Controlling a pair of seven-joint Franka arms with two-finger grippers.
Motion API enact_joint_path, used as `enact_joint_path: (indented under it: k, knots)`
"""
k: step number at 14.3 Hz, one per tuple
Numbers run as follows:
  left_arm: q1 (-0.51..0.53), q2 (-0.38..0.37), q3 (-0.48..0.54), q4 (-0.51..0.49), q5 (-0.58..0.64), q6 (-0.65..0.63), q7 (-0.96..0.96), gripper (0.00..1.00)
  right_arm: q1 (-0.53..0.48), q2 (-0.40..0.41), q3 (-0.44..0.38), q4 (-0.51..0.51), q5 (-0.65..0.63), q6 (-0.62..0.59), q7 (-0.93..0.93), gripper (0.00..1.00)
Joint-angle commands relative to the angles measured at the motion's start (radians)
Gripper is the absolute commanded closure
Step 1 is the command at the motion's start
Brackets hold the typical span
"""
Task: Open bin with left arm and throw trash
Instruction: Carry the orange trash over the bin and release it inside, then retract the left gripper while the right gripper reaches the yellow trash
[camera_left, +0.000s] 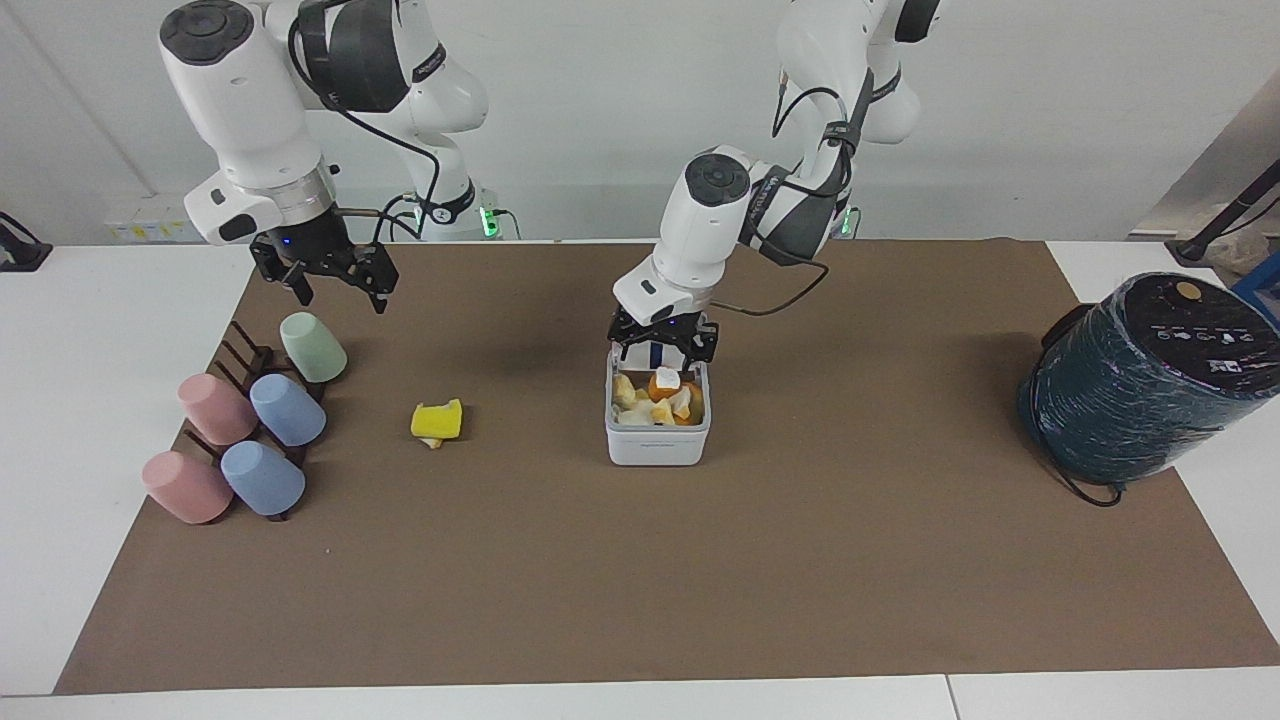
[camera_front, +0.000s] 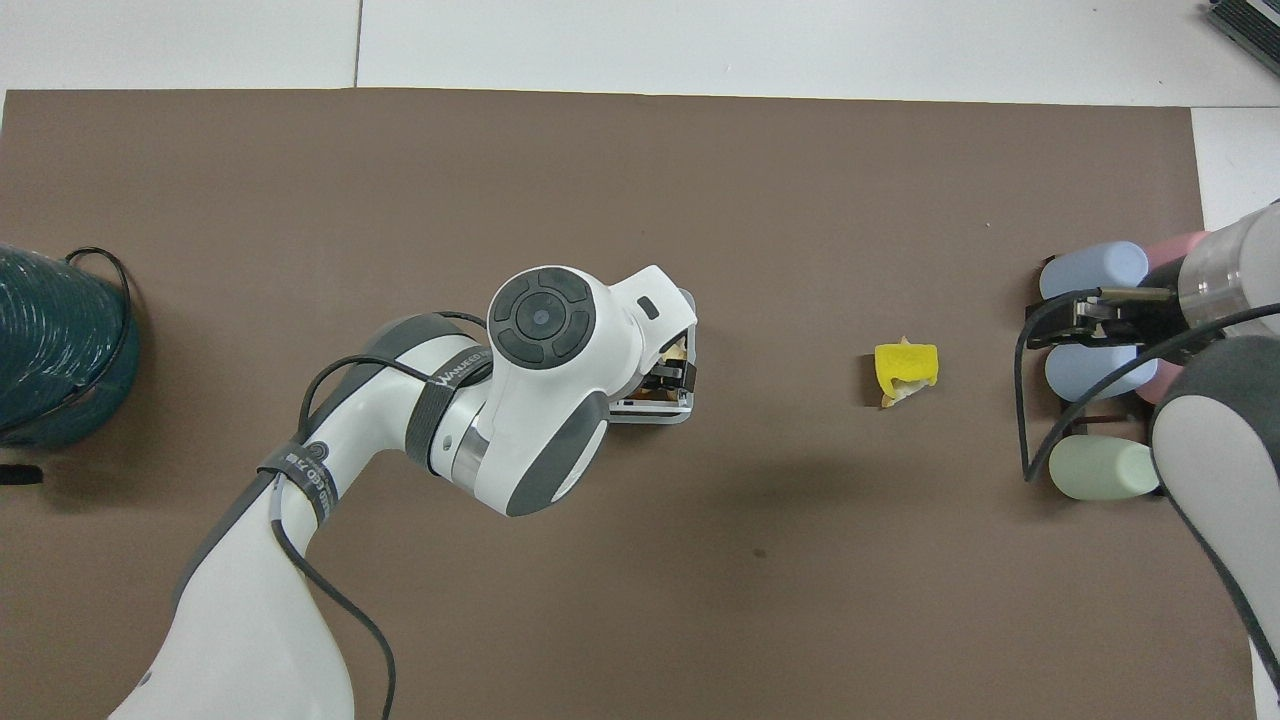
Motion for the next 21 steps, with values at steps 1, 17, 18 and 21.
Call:
enact_joint_path:
  k: [1, 17, 18, 21]
  knots:
    - [-0.01, -0.005, 0.01, 0.079, -0.004, -0.115, 0.004, 0.0, -0.032, -0.019, 0.008, -0.019, 0.024, -0.017, -0.035, 0.0]
    - [0.541, -0.101, 0.021, 0.263, 0.004, -0.353, 0.22, 0.0, 0.029, 0.067, 0.014, -0.445, 0.024, 0.742, -0.021, 0.0]
    - [0.565, -0.108, 0.021, 0.262, 0.007, -0.374, 0.22, 0.0, 0.029, 0.07, 0.014, -0.463, 0.024, 0.758, -0.021, 0.0]
    - [0.583, -0.123, 0.02, 0.26, 0.14, -0.443, 0.223, 0.0, 0.024, 0.102, 0.012, -0.517, 0.023, 0.849, -0.039, 0.0]
